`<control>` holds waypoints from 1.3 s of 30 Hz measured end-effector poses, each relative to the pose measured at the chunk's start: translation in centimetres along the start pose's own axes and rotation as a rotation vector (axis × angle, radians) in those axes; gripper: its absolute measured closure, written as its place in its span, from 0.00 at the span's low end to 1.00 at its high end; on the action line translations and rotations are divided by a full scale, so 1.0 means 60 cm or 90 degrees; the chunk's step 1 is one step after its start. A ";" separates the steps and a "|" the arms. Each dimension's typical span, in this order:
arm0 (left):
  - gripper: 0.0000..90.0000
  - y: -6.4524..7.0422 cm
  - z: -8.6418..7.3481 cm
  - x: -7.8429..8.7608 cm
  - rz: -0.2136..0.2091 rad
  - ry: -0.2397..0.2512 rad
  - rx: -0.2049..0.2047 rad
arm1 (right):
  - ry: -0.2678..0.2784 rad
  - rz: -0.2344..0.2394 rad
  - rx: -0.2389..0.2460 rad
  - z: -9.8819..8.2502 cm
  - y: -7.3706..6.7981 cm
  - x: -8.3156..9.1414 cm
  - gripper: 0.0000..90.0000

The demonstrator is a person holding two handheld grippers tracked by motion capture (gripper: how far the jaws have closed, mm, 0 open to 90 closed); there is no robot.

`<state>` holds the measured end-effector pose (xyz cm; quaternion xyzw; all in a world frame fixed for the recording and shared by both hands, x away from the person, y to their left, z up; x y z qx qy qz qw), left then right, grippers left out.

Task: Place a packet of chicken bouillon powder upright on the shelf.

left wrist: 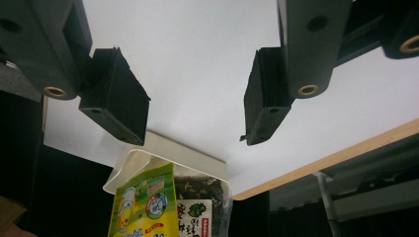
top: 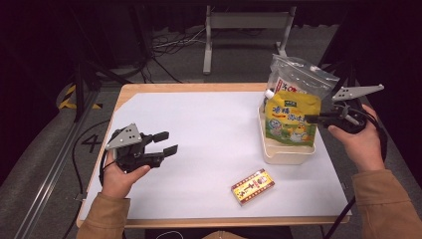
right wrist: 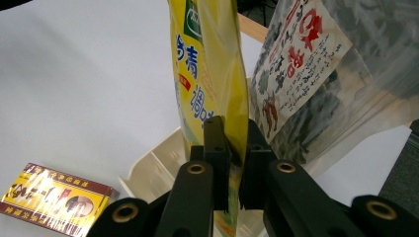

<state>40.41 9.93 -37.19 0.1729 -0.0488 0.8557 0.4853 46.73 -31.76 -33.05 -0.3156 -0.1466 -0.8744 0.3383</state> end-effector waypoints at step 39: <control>0.46 0.003 -0.008 -0.009 -0.004 -0.015 -0.001 | 0.002 0.012 -0.051 -0.065 0.015 -0.033 0.84</control>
Point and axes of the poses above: each handheld gripper's, and its own axes: x roughly backward along the jaws, z roughly out of its top, y roughly to its right, the point moved 10 cm from there along -x, roughly forward along the jaws, and after that the axes turned 1 degree about -y, right-handed, at the moved point
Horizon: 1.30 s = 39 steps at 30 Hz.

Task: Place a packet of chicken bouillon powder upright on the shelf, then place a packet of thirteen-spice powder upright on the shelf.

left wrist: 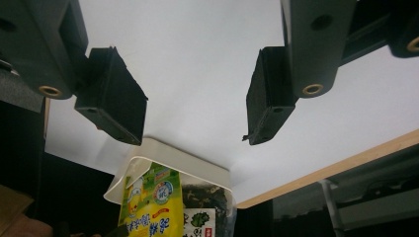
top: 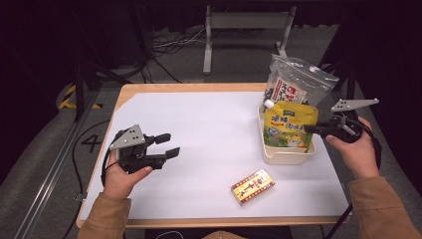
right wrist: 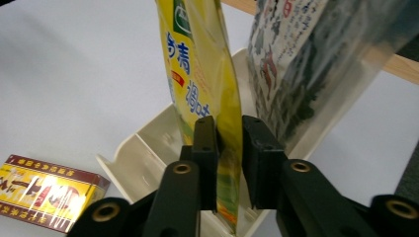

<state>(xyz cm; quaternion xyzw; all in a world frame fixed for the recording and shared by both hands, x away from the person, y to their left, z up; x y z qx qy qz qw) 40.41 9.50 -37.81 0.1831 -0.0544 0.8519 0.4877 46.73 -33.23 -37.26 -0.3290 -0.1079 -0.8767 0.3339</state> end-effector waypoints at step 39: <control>0.30 0.090 0.001 -0.112 -0.080 -0.131 0.007 | 0.061 -0.077 0.042 0.003 -0.074 0.075 0.61</control>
Point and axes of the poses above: each handheld gripper's, and its own axes: x roughly backward along the jaws, z roughly out of its top, y roughly to its right, the point moved 10 cm from there along -x, roughly forward along the jaws, and after that the axes turned 1 degree about -y, right-handed, at the moved point
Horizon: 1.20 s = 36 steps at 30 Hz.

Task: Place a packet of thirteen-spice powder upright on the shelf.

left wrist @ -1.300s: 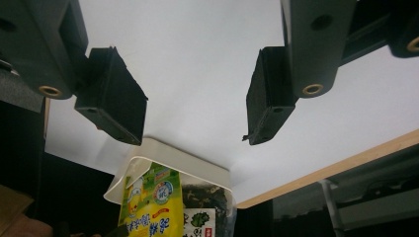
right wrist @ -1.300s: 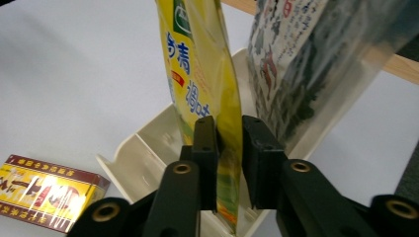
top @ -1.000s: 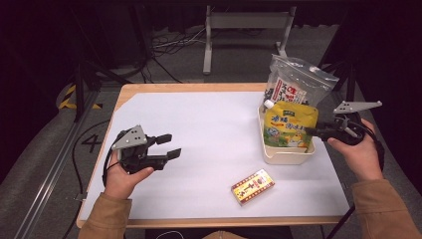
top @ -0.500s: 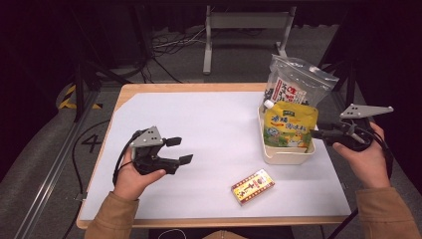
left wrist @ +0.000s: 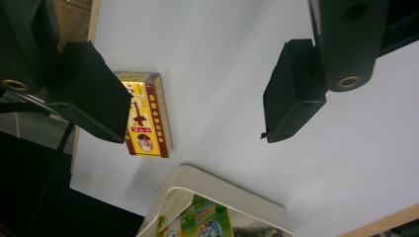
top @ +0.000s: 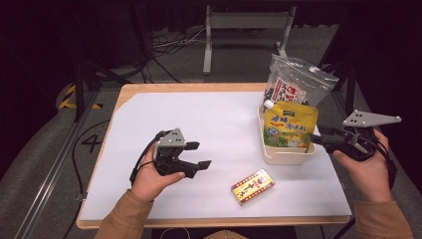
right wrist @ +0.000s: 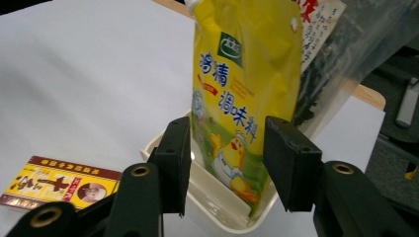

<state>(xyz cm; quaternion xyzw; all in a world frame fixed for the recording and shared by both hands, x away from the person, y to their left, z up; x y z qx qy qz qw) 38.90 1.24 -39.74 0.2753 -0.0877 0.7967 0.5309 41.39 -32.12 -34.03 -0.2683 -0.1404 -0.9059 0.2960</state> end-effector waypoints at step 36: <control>0.26 0.066 -0.035 -0.130 -0.049 -0.108 -0.027 | 0.040 0.041 -0.005 -0.004 -0.067 0.012 0.43</control>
Point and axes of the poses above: each handheld gripper's, and its own axes: x roughly backward along the jaws, z roughly out of its top, y roughly to its right, the point moved 10 cm from there along -x, roughly forward along the jaws, and after that the axes turned 1 degree about -y, right-handed, at the moved point
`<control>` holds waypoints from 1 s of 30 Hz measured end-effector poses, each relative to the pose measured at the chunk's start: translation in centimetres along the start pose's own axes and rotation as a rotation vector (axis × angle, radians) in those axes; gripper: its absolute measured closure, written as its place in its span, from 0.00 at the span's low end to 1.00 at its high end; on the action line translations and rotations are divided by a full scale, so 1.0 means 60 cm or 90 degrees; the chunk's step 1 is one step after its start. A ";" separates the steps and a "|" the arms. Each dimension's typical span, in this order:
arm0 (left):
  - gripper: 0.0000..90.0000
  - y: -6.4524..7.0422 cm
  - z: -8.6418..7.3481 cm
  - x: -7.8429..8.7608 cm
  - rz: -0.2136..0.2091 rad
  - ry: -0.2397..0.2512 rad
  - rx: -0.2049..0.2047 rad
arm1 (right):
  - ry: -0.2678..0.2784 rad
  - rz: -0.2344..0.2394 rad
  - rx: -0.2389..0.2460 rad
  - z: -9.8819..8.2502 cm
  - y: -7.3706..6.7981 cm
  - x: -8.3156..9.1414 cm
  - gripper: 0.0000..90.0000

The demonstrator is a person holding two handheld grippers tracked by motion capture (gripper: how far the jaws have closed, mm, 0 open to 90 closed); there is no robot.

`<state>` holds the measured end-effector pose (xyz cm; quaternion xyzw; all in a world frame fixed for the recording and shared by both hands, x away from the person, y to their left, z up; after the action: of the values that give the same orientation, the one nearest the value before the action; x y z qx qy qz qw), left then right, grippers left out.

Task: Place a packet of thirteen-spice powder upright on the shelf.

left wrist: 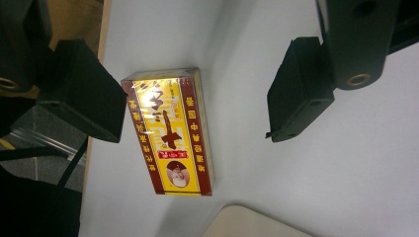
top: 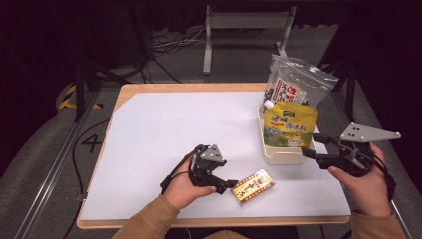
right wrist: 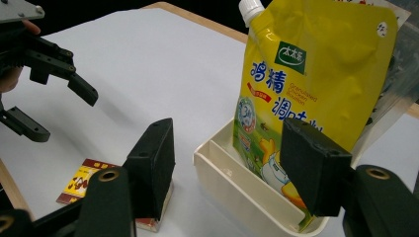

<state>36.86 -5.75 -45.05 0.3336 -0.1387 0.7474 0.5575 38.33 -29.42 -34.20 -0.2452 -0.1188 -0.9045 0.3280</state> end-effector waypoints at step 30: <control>0.23 0.039 -0.027 -0.106 -0.011 -0.104 0.007 | -0.016 0.023 -0.001 -0.009 -0.019 -0.018 0.42</control>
<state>35.16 -10.35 -50.02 0.3977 -0.1765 0.7139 0.5487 38.12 -28.19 -35.31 -0.2589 -0.1178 -0.8955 0.3424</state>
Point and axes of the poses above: each handheld gripper's, and its own axes: x roughly backward along the jaws, z roughly out of its top, y roughly to its right, the point moved 10 cm from there along -x, roughly forward along the jaws, and after that the axes turned 1 degree about -y, right-handed, at the moved point
